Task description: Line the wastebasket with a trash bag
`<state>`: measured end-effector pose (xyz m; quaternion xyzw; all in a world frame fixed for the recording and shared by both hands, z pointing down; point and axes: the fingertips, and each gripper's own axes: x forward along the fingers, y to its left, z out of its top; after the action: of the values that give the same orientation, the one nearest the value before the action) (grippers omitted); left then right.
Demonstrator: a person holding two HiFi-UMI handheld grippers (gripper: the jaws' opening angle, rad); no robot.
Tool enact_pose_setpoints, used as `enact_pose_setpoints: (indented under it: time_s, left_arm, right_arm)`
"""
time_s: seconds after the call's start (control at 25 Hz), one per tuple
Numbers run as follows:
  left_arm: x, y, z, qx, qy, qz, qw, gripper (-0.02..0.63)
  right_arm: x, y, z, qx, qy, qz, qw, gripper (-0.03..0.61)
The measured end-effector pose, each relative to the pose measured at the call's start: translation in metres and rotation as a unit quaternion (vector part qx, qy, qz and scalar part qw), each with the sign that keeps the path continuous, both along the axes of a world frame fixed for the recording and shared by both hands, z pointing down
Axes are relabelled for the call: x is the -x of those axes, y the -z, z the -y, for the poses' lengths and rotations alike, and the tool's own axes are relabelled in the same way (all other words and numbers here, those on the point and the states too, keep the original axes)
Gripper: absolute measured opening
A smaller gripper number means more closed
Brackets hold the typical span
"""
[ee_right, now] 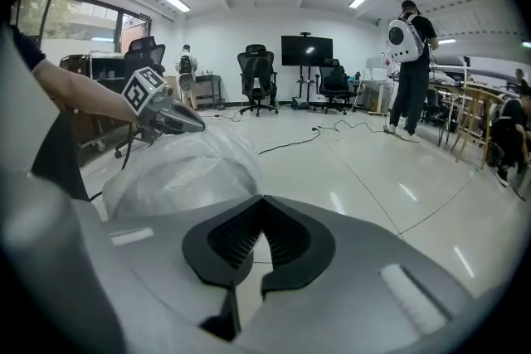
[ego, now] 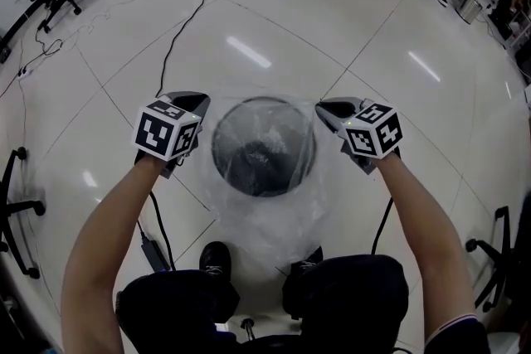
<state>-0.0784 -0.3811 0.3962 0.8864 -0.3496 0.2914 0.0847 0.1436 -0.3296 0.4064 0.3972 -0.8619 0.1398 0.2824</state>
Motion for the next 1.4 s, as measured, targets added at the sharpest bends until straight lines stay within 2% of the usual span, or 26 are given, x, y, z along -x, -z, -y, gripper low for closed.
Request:
enact_pose_setpoints:
  time_s: [0.44, 1.16, 1.4]
  left_arm:
    - [-0.015, -0.041, 0.045, 0.040, -0.022, 0.013, 0.9989, 0.011]
    - [-0.021, -0.127, 0.073, 0.115, -0.043, 0.025, 0.9921, 0.011]
    - [-0.023, -0.156, 0.073, 0.153, -0.046, 0.039, 0.9864, 0.011]
  right_arm:
    - [0.011, -0.028, 0.050, 0.026, 0.048, 0.003, 0.999, 0.002]
    - [0.020, -0.105, 0.078, 0.118, 0.104, 0.018, 0.987, 0.002]
    - [0.022, -0.132, 0.079, 0.156, 0.114, 0.001, 0.981, 0.002]
